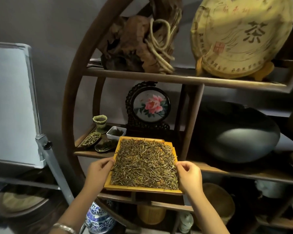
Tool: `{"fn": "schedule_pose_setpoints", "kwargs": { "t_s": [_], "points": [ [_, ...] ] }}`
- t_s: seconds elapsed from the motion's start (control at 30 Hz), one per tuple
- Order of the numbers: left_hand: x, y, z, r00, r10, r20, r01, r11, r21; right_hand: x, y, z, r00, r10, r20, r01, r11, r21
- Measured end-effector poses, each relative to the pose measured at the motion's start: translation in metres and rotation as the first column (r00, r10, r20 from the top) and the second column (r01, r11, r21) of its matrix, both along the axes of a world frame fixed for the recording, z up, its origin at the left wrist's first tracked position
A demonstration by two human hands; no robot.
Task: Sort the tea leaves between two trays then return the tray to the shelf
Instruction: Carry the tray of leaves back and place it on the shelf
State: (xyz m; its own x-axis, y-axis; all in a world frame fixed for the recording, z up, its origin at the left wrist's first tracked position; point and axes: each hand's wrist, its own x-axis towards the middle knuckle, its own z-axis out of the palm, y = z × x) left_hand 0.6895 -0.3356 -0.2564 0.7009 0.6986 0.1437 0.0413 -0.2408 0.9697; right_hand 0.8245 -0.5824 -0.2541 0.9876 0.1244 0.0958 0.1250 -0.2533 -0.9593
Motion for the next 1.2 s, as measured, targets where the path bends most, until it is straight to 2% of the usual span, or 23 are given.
{"fn": "schedule_pose_setpoints", "kwargs": {
  "t_s": [0.23,0.43,0.73,0.93,1.2],
  "points": [
    [0.058,0.044,-0.028,0.996,-0.092,-0.017,0.090,0.992,-0.093,0.033,0.036,-0.032,0.992,-0.102,-0.068,0.101,0.995,-0.019],
    [0.091,0.072,-0.052,0.988,-0.143,-0.057,0.136,0.984,-0.111,0.049,0.056,-0.045,0.983,-0.167,-0.074,0.163,0.985,-0.059],
    [0.102,0.085,-0.074,0.982,-0.133,-0.132,0.117,0.986,-0.117,0.059,0.068,-0.050,0.980,-0.187,-0.067,0.180,0.978,-0.105],
    [0.102,0.085,-0.073,0.969,-0.108,-0.220,0.121,0.992,0.046,0.059,0.071,-0.053,0.976,-0.215,-0.034,0.207,0.963,-0.171],
    [0.106,0.090,-0.064,0.938,-0.098,-0.334,0.185,0.953,0.241,0.063,0.080,-0.057,0.965,-0.261,0.011,0.257,0.941,-0.219]
  ]
}}
